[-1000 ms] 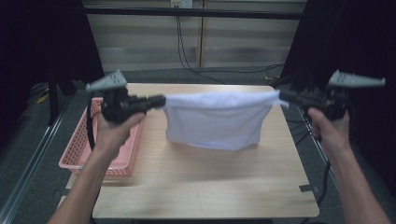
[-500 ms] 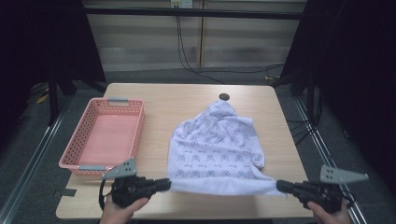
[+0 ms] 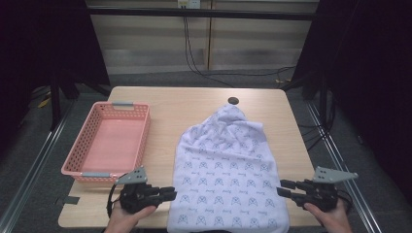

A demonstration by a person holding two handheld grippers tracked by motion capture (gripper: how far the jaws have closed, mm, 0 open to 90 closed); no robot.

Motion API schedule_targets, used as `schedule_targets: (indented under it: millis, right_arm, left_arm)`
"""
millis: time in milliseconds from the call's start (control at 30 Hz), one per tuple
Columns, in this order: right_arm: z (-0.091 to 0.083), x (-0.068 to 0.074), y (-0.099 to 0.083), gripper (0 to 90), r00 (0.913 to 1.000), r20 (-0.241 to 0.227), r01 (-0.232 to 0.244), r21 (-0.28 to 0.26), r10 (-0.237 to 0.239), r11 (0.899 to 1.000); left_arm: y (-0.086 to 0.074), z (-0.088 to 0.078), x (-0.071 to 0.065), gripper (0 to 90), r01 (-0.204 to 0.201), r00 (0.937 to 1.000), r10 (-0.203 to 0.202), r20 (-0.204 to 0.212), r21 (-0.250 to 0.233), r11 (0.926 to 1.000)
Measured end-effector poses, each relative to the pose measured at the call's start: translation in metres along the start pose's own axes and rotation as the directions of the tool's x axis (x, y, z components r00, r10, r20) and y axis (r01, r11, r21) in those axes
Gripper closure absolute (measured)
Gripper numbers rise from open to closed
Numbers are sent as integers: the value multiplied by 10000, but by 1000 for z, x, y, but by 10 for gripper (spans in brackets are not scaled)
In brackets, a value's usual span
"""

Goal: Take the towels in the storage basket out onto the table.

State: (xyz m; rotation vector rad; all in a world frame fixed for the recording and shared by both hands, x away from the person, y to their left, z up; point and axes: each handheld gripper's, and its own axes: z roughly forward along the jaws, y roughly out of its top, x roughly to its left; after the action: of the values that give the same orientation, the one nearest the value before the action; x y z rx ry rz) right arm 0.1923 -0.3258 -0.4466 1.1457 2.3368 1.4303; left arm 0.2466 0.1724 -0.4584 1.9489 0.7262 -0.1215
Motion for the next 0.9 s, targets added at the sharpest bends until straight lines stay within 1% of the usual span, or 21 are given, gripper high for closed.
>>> schedule_targets:
  millis: [67, 133, 167, 200, 300, 367, 400, 433, 467, 533, 567, 600, 633, 667, 700, 733, 767, 800, 833, 867, 900]
  right_arm:
    - [15, -7, 6, 621, 9999, -129, 93, 272, -89, 9996]
    - [29, -13, 14, 615, 9998, -144, 124, 372, -118, 9992]
    - [37, -15, 18, 603, 9996, -226, 176, 479, -166, 9987]
    - [44, -17, 22, 580, 9996, -142, 241, 573, -233, 9981]
    - [63, -28, 33, 545, 9997, -13, 239, 698, -239, 9973]
    - [76, -38, 38, 531, 9998, 78, 197, 873, -205, 9960]
    - [82, -42, 39, 521, 9998, 144, 126, 912, -140, 9958]
    - [87, -46, 40, 503, 9997, 211, 114, 987, -136, 9951]
    - [94, -50, 40, 498, 9992, 342, 148, 1118, -188, 9936]
    - [103, -54, 38, 487, 9979, 610, 112, 1396, -199, 9901]
    - [109, -55, 36, 487, 9979, 604, 142, 1631, -243, 9865]
    - [113, -54, 34, 487, 9967, 679, 305, 1826, -435, 9827]
    - [116, -53, 32, 487, 9951, 828, 354, 2051, -534, 9781]
    - [118, -53, 29, 496, 9945, 881, 361, 2179, -564, 9753]
    - [119, -52, 26, 524, 9929, 972, 455, 2254, -689, 9732]
    - [117, -52, 25, 573, 9914, 1071, 493, 2215, -746, 9739]
    - [115, -52, 24, 669, 9942, 909, 355, 2258, -573, 9735]
    - [112, -51, 23, 740, 9961, 766, 250, 2405, -446, 9703]
    - [109, -50, 21, 802, 9980, 550, 181, 2462, -326, 9691]
    - [106, -48, 19, 825, 9988, 409, 172, 2531, -285, 9673]
    - [102, -44, 15, 833, 9993, 302, 121, 2547, -205, 9670]
  left_arm:
    - [8, 10, 10, 769, -14, 10000, 15, -60, 125, 9999]
    - [15, 20, 19, 750, -52, 9999, 57, -155, 286, 9996]
    - [18, 26, 23, 741, -154, 9995, 165, -266, 419, 9990]
    - [20, 32, 26, 735, -223, 9985, 252, -492, 577, 9981]
    - [27, 51, 34, 707, -392, 9969, 463, -635, 1095, 9932]
    - [29, 61, 37, 692, -300, 9958, 414, -812, 1363, 9902]
    - [30, 64, 36, 687, -461, 9948, 586, -830, 1461, 9882]
    - [33, 68, 34, 682, -804, 9935, 919, -664, 1589, 9840]
    - [34, 71, 35, 674, -901, 9925, 1025, -671, 1674, 9818]
    - [35, 75, 42, 672, -769, 9895, 967, -1072, 1753, 9815]
    - [35, 77, 46, 673, -719, 9874, 945, -1271, 1715, 9826]
    - [33, 79, 48, 672, -686, 9856, 966, -1391, 1934, 9787]
    - [31, 81, 50, 673, -684, 9856, 985, -1377, 2083, 9757]
    - [27, 83, 50, 677, -720, 9858, 1032, -1324, 2219, 9724]
    - [24, 83, 48, 691, -876, 9828, 1221, -1383, 2329, 9686]
    - [23, 82, 47, 709, -818, 9858, 1131, -1240, 2336, 9689]
    - [21, 80, 45, 750, -760, 9889, 1048, -1054, 2473, 9659]
    - [18, 78, 43, 807, -851, 9869, 1155, -1126, 2449, 9658]
    - [16, 77, 41, 850, -870, 9872, 1164, -1095, 2429, 9662]
    - [13, 74, 38, 865, -792, 9895, 1063, -975, 2490, 9653]
    - [11, 72, 35, 876, -809, 9898, 1080, -934, 2564, 9632]
